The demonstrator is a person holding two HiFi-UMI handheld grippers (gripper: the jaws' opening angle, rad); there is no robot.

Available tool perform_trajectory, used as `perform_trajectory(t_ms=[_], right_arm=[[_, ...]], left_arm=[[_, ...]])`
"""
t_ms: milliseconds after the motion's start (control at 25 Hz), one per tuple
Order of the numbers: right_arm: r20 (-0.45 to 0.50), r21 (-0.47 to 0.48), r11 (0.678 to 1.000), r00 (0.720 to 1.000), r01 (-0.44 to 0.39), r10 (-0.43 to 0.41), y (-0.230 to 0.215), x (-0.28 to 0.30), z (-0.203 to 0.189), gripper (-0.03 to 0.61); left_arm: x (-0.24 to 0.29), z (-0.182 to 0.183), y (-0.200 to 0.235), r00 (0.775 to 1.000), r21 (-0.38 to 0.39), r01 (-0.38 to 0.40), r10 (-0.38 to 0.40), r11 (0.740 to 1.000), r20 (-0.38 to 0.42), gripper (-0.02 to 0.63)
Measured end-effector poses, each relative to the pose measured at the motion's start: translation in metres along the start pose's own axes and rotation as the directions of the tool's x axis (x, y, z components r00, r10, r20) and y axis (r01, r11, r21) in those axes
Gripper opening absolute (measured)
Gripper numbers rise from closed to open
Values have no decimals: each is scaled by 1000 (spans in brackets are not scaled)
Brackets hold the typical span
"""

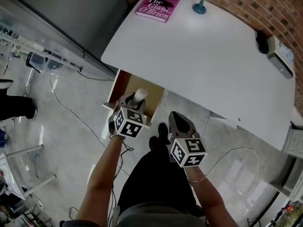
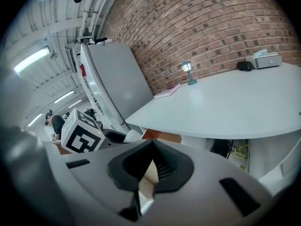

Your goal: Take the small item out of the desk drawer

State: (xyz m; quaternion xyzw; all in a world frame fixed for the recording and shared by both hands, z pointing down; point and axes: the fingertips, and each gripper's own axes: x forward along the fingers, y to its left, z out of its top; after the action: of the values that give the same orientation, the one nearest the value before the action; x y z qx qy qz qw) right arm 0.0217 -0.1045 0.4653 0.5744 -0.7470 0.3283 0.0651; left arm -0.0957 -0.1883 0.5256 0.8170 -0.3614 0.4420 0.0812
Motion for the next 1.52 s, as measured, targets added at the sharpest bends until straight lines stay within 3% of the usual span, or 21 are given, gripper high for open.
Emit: perform_trajectory(t_ms=[480,880,1240,1520], right_arm=[[25,-64,997,999,-30,31,16,0,31,5],[20,-131,990,998,-55,59,32,6,52,5],[13,-173,983,998,-66,69,46,10,58,5],[-1,-200,977,997,-72,74,54,11,57,5]], left_arm=[[-41,15,15,997,-124,-27,36,992,66,186],[-76,11,31,988,-266,-44,81,963,131,186],[-101,3,43,974,-429,-10,107,903,201,186],[-124,-1,52,958,-497,1,142,868,251,186]])
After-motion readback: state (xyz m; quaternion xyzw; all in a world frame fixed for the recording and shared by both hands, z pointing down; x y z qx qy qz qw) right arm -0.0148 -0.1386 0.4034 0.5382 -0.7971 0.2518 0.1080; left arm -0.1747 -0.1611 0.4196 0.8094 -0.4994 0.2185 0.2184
